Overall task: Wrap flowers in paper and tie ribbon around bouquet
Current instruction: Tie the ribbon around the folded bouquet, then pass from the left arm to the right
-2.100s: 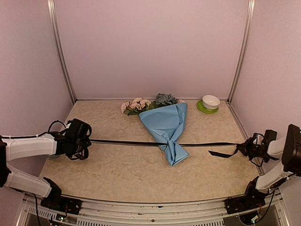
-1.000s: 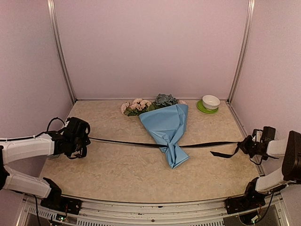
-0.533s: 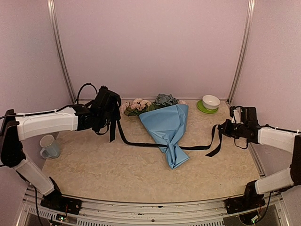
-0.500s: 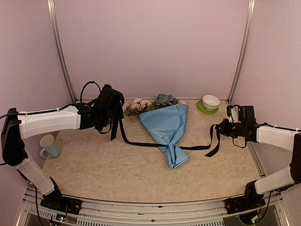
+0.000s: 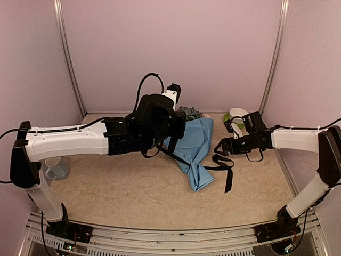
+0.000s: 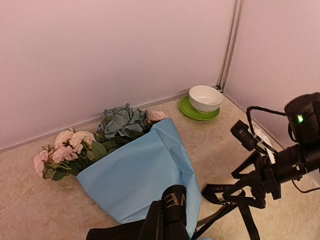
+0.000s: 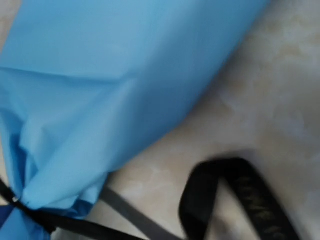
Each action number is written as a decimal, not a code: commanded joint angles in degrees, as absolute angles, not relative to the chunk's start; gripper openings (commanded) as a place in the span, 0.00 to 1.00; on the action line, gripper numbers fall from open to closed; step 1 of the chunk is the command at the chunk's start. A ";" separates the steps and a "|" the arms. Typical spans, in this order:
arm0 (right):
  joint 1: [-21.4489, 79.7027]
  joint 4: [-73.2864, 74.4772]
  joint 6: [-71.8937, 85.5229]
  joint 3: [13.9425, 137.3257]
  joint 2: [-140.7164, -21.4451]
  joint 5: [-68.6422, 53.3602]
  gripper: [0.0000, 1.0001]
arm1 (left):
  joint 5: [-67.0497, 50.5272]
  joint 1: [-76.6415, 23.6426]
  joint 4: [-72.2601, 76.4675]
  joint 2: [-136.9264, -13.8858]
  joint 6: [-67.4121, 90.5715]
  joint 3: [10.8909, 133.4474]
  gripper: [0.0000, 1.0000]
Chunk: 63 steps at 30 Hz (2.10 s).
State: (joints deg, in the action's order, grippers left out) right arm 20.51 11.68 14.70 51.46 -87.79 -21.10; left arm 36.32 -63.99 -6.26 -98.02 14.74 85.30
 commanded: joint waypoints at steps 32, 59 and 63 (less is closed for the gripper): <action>46.67 -31.89 -0.97 48.04 -91.12 -29.58 0.75 | 28.60 -70.40 10.29 -76.44 7.23 69.88 0.00; 41.44 -23.54 5.76 47.39 -85.55 -16.62 0.00 | 27.27 -61.52 2.99 -81.13 22.57 44.88 0.68; 40.97 -22.06 6.48 47.88 -85.42 -14.50 0.00 | 39.52 -69.48 5.46 -89.51 17.00 46.40 0.89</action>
State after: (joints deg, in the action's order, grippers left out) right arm 41.34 -24.91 5.23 47.90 -86.96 -17.45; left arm 31.59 -62.98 2.17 -84.55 20.45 44.69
